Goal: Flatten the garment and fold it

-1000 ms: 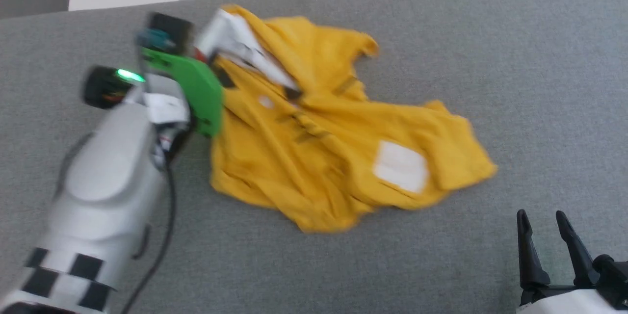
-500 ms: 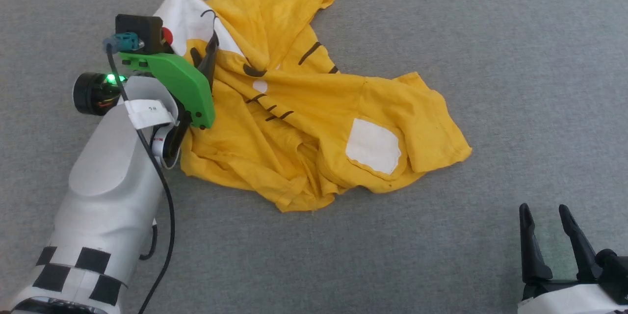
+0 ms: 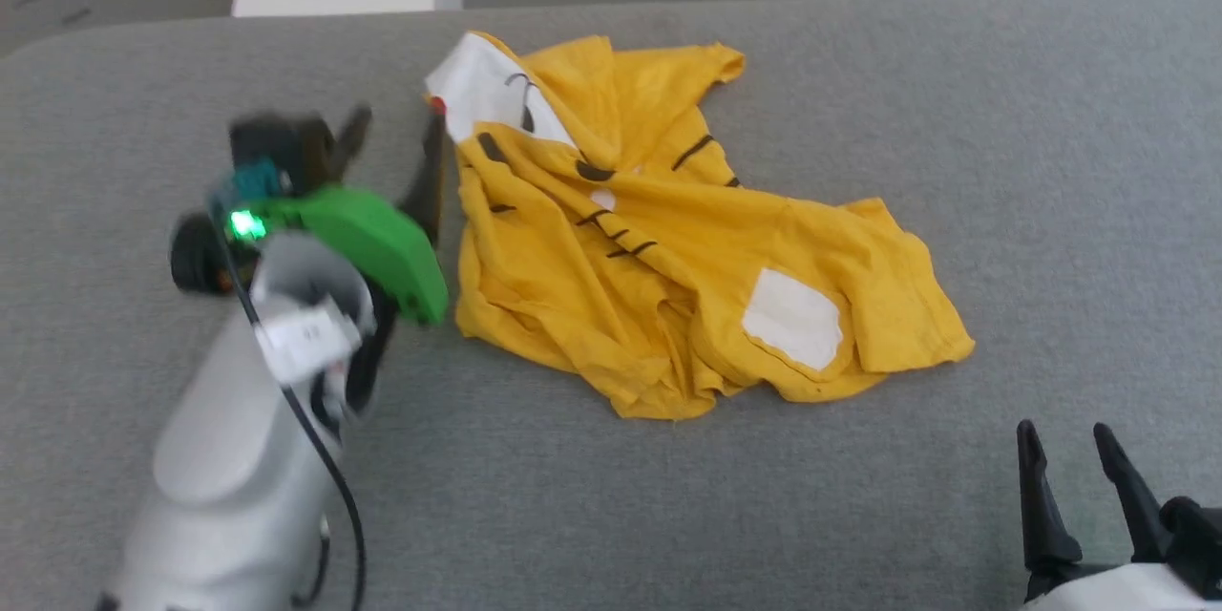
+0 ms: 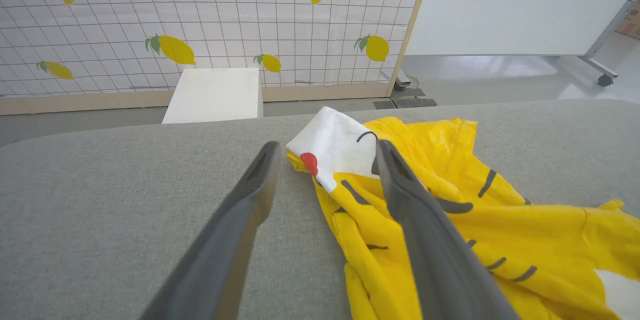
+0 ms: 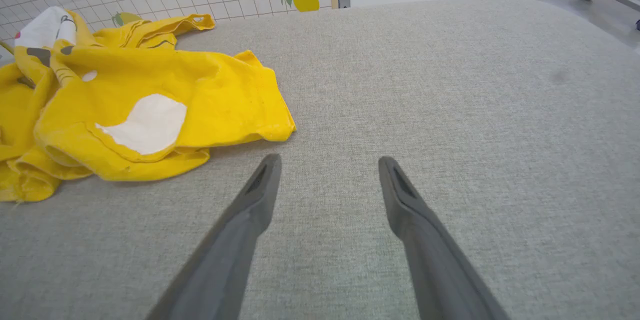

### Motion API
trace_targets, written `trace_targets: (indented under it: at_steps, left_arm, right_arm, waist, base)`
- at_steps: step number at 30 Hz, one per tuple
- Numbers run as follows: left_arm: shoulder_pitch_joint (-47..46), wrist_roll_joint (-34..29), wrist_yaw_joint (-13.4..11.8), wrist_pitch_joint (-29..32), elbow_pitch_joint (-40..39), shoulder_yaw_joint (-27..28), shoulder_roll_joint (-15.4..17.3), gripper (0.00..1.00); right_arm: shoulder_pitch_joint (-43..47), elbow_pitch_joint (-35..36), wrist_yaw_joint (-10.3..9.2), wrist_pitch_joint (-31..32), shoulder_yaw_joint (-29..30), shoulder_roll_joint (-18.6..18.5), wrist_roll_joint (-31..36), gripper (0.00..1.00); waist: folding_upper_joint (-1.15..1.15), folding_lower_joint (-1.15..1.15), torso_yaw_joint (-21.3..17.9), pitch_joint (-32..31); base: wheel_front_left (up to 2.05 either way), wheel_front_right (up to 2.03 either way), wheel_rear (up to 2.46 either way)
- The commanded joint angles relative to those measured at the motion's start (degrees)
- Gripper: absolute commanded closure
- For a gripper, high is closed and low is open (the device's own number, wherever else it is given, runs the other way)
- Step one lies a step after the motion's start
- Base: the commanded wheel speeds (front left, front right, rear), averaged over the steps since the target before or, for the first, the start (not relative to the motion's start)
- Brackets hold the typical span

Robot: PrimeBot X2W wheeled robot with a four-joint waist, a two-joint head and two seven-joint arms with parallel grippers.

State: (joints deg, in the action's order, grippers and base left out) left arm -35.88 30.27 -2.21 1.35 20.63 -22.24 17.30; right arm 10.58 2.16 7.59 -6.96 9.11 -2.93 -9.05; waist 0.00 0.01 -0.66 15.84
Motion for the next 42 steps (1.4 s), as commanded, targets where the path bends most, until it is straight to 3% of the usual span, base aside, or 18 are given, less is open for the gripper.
trace_targets:
  at_steps: [1, 7, 11, 21, 29, 30, 31, 36, 42]
  left_arm:
    - [4.07, 0.67, -1.09, 1.28, -3.23, -0.23, 0.10, 0.00]
    - [15.00, 1.77, -4.42, 6.98, -16.42, -3.39, -0.27, 0.00]
    - [17.64, 1.00, -6.00, 9.89, -18.28, -5.88, -0.69, 0.00]
    - [14.26, 1.05, -7.06, 13.12, -8.21, -7.69, -3.30, 0.00]
    - [10.77, 1.71, -6.08, 12.77, 0.35, -7.31, -3.88, 0.00]
    - [10.59, 2.03, -5.89, 13.38, 1.49, -7.41, -3.98, 0.08]
    - [10.43, 2.20, -5.71, 13.87, 2.32, -7.54, -3.99, 0.97]
    - [9.71, 3.37, -4.51, 15.54, 5.01, -7.81, -4.02, 1.00]
    - [9.24, 4.74, -3.67, 13.08, 3.68, -5.94, -3.18, 1.00]
  right_arm:
    - [0.75, -0.23, -0.10, 0.30, -0.11, 0.05, -0.15, 0.00]
    - [1.53, -0.27, -0.10, 0.85, -0.04, 0.05, -0.05, 0.00]
    - [1.27, -0.19, -0.10, 1.26, -0.33, 0.05, 0.10, 0.00]
    - [0.68, -0.12, -0.10, 1.42, -0.78, 0.05, 0.02, 0.00]
    - [0.39, -0.42, -0.10, 0.77, -0.81, 0.05, -0.30, 0.00]
    - [0.35, -0.48, -0.10, 0.69, -0.85, 0.05, -0.33, 0.00]
    - [0.31, -0.53, -0.10, 0.62, -0.87, 0.05, -0.36, 0.00]
    - [-0.05, -0.68, -0.10, 0.23, -0.64, 0.05, -0.51, 0.00]
    - [-0.31, -1.02, -0.10, -0.03, -0.60, 0.05, -0.50, 0.00]
  waist:
    - [0.00, -0.01, 3.51, -3.62]
    - [0.00, -0.01, 5.07, -4.99]
    - [0.00, -0.01, 5.40, -5.28]
    - [0.00, -0.01, 3.44, -4.58]
    - [0.00, -0.01, 1.12, -3.43]
    - [0.00, -0.01, 0.95, -3.34]
    - [0.00, -0.01, 0.84, -3.27]
    - [0.00, -0.01, 0.68, -3.01]
    - [0.00, -0.01, 1.50, -3.50]
  base:
    - [0.00, 0.00, 0.00]
    - [0.00, 0.00, 0.00]
    - [0.00, 0.00, 0.00]
    - [0.00, 0.00, 0.00]
    - [0.00, 0.00, 0.00]
    - [0.00, 0.00, 0.00]
    - [0.00, 0.00, 0.00]
    - [0.00, 0.00, 0.00]
    - [0.00, 0.00, 0.00]
